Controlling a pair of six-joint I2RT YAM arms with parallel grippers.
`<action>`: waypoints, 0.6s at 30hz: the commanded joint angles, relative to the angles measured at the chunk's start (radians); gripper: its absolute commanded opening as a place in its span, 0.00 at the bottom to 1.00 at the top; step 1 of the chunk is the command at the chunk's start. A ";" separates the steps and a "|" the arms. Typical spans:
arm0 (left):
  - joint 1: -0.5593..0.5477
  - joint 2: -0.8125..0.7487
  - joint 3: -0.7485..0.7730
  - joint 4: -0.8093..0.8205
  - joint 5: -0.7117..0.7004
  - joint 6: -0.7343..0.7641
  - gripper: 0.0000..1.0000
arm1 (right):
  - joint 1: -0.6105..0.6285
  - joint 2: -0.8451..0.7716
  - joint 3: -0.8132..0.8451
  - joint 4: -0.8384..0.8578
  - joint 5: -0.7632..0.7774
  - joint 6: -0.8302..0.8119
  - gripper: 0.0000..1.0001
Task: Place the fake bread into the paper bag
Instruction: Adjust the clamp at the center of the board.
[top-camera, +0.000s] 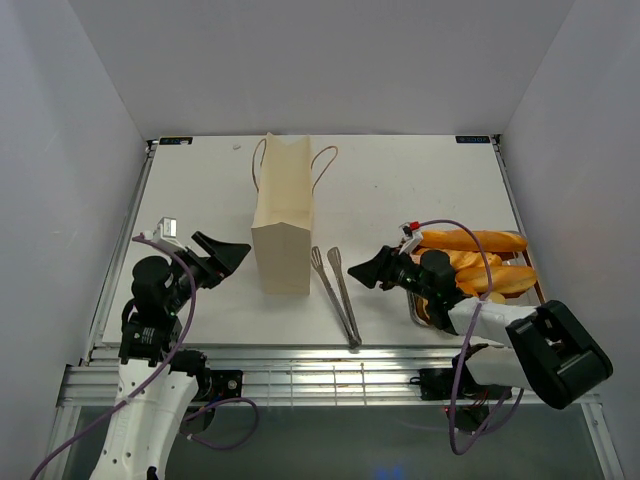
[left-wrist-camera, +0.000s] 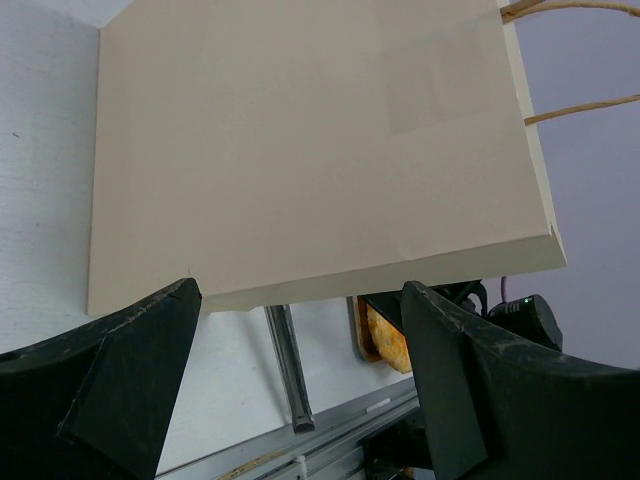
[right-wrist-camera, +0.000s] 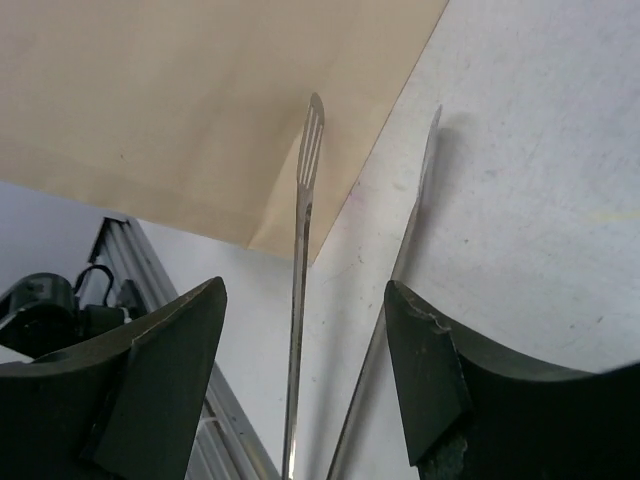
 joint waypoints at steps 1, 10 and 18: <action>0.002 -0.014 0.012 0.014 0.016 -0.005 0.91 | 0.010 -0.091 0.077 -0.325 0.079 -0.221 0.71; 0.000 -0.040 0.009 0.009 0.034 -0.022 0.91 | 0.088 -0.085 0.100 -0.439 0.097 -0.340 0.98; 0.002 -0.054 0.026 -0.015 0.030 -0.023 0.91 | 0.341 -0.119 0.068 -0.386 0.439 -0.359 0.90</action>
